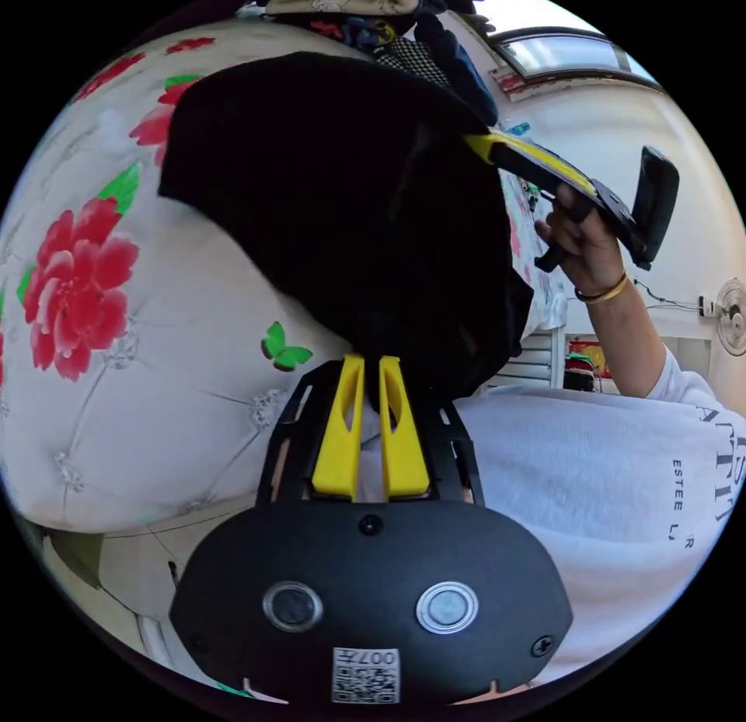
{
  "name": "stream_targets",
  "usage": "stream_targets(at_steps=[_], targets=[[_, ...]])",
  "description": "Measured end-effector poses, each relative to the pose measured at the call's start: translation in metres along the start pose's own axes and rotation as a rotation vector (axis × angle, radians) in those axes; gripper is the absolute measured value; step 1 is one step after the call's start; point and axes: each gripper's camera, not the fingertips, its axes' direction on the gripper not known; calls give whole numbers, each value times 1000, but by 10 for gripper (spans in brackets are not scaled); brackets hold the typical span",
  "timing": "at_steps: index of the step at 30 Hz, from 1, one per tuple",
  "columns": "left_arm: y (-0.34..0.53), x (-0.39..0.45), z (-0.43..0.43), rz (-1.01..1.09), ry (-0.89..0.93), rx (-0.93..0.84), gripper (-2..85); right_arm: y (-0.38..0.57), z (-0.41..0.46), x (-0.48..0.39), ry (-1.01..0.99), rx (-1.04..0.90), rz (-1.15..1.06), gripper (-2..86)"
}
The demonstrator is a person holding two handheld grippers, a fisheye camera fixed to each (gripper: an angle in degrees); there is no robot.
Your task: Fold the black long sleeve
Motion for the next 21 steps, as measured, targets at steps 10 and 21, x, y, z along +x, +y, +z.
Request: stream_targets(at_steps=[10,21], targets=[[44,126,-185,206,-258,612,-1,107,-298,15,404,671,239,5],[192,303,-336,654,-335,1319,-2,207,-451,-85,577,1142,202,2]])
